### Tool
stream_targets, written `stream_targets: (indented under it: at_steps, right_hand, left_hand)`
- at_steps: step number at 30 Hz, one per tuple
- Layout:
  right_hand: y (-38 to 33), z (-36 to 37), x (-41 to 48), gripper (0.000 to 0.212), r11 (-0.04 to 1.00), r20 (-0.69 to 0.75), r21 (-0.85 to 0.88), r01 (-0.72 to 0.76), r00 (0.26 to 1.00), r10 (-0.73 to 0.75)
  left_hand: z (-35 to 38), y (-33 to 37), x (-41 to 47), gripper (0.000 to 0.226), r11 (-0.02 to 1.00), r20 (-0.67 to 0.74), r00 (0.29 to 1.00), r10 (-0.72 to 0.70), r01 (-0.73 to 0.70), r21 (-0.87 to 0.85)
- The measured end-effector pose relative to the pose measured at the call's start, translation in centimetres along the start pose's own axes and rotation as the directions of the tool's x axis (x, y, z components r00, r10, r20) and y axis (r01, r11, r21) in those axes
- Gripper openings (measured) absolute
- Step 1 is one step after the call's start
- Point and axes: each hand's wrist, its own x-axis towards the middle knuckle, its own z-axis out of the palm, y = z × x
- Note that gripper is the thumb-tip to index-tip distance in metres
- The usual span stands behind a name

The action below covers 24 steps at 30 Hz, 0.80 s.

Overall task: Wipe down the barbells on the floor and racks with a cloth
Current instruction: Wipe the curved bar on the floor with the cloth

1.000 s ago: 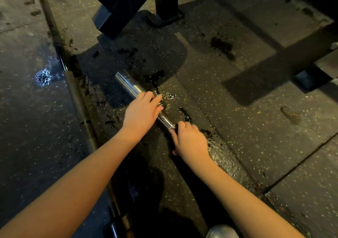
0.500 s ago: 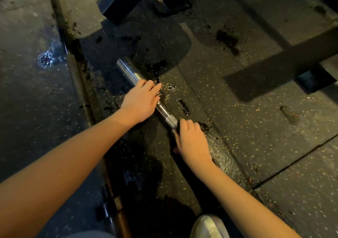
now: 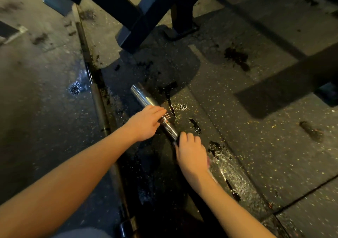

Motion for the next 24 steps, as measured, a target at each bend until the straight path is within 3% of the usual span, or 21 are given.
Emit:
stream_targets:
  at_steps: [3, 8, 10, 13, 16, 19, 21, 24]
  right_hand:
    - [-1.4, -0.4, 2.2, 0.033, 1.000, 0.035, 0.020, 0.006, 0.999, -0.006]
    - [1.0, -0.8, -1.2, 0.060, 0.997, 0.141, -0.042, 0.064, 0.988, -0.057]
    - [0.8, -0.6, -1.0, 0.059, 0.993, 0.124, -0.101, 0.053, 0.991, -0.040]
    - [-1.4, -0.5, 1.7, 0.038, 0.996, 0.063, -0.085, 0.034, 0.998, -0.028]
    - [-2.1, -1.7, 3.7, 0.038, 0.998, 0.175, -0.038, 0.046, 0.984, -0.039]
    - [-0.9, -3.3, 3.1, 0.033, 0.992, 0.309, -0.109, 0.071, 0.951, -0.034]
    - [-0.1, -4.3, 2.6, 0.017, 0.996, 0.270, -0.078, 0.047, 0.963, -0.024]
    - [-0.9, -5.6, 4.3, 0.016, 0.973, 0.016, 0.230, -0.008, 1.000, 0.005]
  left_hand:
    - [-1.2, 0.4, -0.5, 0.059, 0.997, 0.117, 0.993, -0.029, 0.020, 0.076]
    - [-2.3, -0.1, -0.9, 0.060, 0.971, 0.181, 0.983, 0.002, -0.045, 0.234]
    - [-1.6, -0.9, -1.2, 0.061, 0.973, 0.141, 0.989, 0.040, -0.071, 0.220]
    - [-0.1, -2.4, -1.5, 0.063, 0.982, 0.041, 0.991, 0.125, -0.130, 0.134]
    - [0.9, -3.6, -1.2, 0.063, 0.986, -0.045, 0.986, 0.161, -0.159, 0.046]
    - [1.3, -5.0, -0.4, 0.056, 0.966, -0.115, 0.962, 0.248, -0.237, 0.103]
    - [1.4, -5.8, -0.2, 0.051, 0.961, -0.149, 0.951, 0.271, -0.260, 0.093]
    - [1.8, -6.9, -0.1, 0.049, 0.963, -0.229, 0.938, 0.260, -0.269, -0.011]
